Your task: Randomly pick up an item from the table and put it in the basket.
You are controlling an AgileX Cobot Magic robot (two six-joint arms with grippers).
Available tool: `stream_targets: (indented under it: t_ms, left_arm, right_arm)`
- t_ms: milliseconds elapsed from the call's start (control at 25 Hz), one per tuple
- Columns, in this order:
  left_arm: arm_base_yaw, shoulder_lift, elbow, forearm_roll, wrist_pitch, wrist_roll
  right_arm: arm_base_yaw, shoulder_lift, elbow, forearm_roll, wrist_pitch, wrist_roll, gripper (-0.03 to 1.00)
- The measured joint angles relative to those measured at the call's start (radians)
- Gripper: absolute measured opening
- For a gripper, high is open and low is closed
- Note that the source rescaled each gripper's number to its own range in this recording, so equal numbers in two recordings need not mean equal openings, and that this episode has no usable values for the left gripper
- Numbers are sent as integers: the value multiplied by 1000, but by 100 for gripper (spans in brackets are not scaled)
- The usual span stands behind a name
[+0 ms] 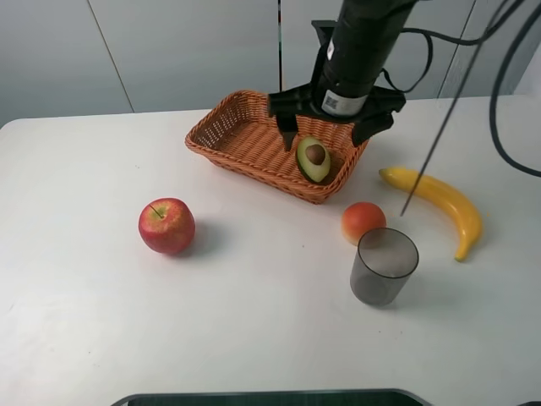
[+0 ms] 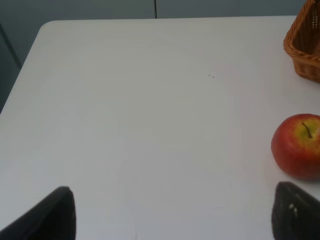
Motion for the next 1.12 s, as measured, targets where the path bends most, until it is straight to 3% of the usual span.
stream_targets:
  t_ms: [400,600,880,1120]
  left_arm:
    - [0,0,0,0,0,0]
    - [0,0,0,0,0,0]
    - [0,0,0,0,0,0]
    - [0,0,0,0,0,0]
  right_arm:
    - [-222,-426,431,42,-23,-2,100]
    - [-346,-706,595,42,10,-30,100]
    - [-387,-1056,638,35,107,-110,100]
    - [-387,-1296,640,-38,212,-211,100]
